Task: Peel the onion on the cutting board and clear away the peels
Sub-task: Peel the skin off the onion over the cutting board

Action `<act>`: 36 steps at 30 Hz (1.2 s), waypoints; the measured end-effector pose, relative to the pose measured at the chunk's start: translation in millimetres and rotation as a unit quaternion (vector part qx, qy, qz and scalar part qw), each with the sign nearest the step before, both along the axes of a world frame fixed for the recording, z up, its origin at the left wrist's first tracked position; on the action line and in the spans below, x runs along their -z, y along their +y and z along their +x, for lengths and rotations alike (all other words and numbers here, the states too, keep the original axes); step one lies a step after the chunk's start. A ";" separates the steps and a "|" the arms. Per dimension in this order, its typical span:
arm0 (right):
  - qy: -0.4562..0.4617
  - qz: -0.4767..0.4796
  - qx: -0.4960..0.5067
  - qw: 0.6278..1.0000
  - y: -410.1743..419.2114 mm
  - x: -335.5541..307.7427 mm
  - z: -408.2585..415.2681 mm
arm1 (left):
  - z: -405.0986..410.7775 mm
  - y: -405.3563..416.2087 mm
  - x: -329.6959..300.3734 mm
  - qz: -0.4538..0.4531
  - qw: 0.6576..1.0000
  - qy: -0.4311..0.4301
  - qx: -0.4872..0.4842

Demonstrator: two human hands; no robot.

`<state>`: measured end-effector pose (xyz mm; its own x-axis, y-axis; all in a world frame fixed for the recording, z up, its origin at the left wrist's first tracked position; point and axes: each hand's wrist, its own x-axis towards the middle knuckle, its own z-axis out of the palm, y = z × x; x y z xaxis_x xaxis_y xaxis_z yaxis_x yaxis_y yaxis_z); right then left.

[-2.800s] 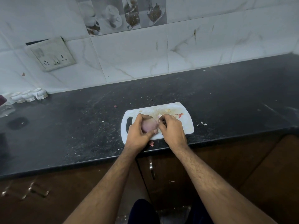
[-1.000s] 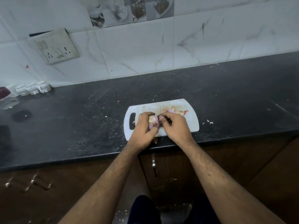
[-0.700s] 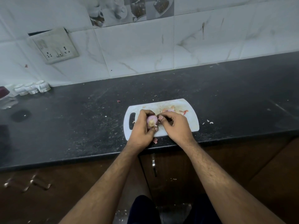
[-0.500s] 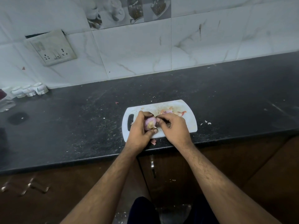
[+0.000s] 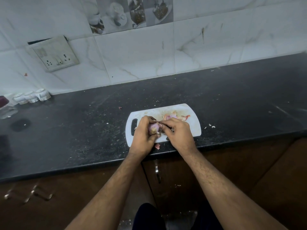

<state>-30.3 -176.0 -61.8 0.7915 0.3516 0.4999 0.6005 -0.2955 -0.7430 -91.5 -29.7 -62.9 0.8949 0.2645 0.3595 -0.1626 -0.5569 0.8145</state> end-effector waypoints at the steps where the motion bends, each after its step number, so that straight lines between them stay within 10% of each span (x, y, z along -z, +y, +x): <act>1: 0.006 0.002 -0.002 1.000 -0.4 -1.3 0.4 | -0.1 -0.5 -0.4 -0.007 1.000 0.001 0.002; 36: 0.044 -0.073 0.050 0.995 6.1 -2.5 3.5 | 3.7 5.9 5.0 0.034 0.999 0.009 -0.003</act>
